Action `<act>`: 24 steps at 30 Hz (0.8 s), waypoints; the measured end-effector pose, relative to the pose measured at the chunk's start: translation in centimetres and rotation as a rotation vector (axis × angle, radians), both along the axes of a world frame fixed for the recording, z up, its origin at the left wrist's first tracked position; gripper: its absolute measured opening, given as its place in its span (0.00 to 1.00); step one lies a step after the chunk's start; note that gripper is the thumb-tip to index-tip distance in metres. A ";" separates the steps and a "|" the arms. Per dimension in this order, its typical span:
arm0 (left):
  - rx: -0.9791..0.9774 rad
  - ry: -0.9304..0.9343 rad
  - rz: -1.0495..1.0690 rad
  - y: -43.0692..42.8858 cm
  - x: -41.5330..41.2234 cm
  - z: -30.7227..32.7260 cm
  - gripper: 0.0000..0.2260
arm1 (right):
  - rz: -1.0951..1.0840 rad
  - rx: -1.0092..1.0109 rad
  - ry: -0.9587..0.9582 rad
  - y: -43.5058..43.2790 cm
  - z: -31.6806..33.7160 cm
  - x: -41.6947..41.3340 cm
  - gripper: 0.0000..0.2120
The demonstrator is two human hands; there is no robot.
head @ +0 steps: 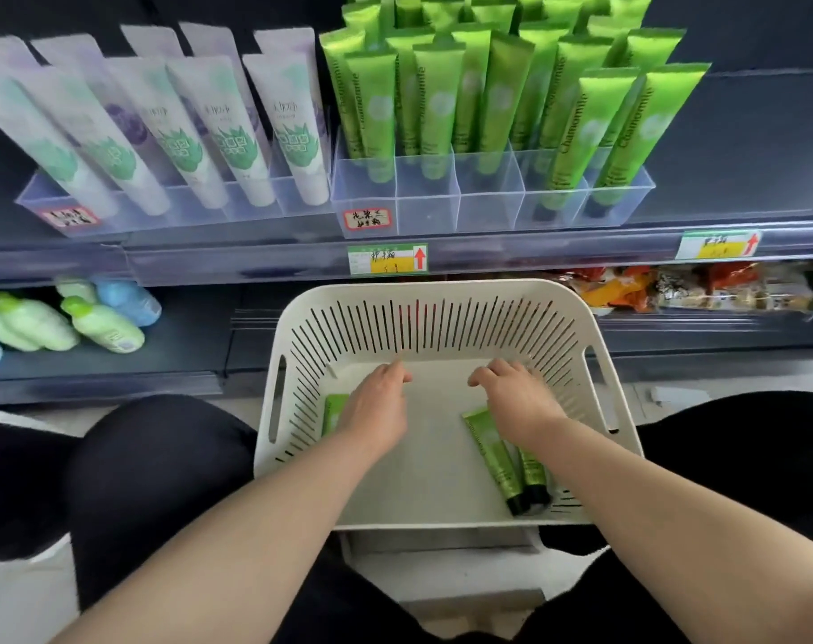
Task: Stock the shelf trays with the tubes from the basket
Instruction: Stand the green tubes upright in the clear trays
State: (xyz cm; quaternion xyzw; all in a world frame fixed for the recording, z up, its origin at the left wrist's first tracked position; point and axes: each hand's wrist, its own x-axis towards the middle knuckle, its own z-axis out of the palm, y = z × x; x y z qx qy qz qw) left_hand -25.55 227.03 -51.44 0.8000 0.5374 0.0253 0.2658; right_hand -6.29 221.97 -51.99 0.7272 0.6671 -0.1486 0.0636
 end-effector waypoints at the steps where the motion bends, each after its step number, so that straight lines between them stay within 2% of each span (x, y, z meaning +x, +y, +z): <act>1: -0.025 0.012 -0.002 0.1 -0.3 -0.6 0.16 | 0.013 -0.066 -0.019 0.1 -0.7 -0.1 0.31; 4: -0.101 0.059 -0.027 0.1 -1.0 -2.1 0.16 | 0.010 -0.254 -0.013 0.2 -2.6 -0.2 0.29; 7: -0.175 0.117 -0.049 0.0 -1.2 -3.4 0.17 | 0.022 -0.338 -0.031 0.0 -3.8 -0.4 0.25; 11: -0.199 0.182 -0.129 -0.1 -1.0 -3.9 0.16 | 0.061 -0.404 -0.030 0.1 -4.6 -0.7 0.31; 13: -0.188 0.214 -0.171 -0.3 -0.9 -3.7 0.16 | 0.037 -0.416 -0.024 0.2 -4.7 -1.0 0.31; 15: -0.174 0.240 -0.178 -0.4 -0.7 -3.6 0.16 | 0.003 -0.392 -0.060 0.7 -4.5 -1.2 0.26; 18: -0.126 0.301 -0.065 -0.1 -0.9 -3.6 0.18 | -0.047 -0.308 -0.087 1.5 -3.8 -1.5 0.19; 21: -0.179 0.389 0.090 0.3 -1.6 -3.6 0.21 | -0.122 -0.303 0.080 1.6 -3.0 -1.6 0.16; 24: -0.284 0.463 0.150 0.3 -2.1 -4.2 0.24 | -0.220 -0.304 0.266 1.2 -1.9 -1.5 0.15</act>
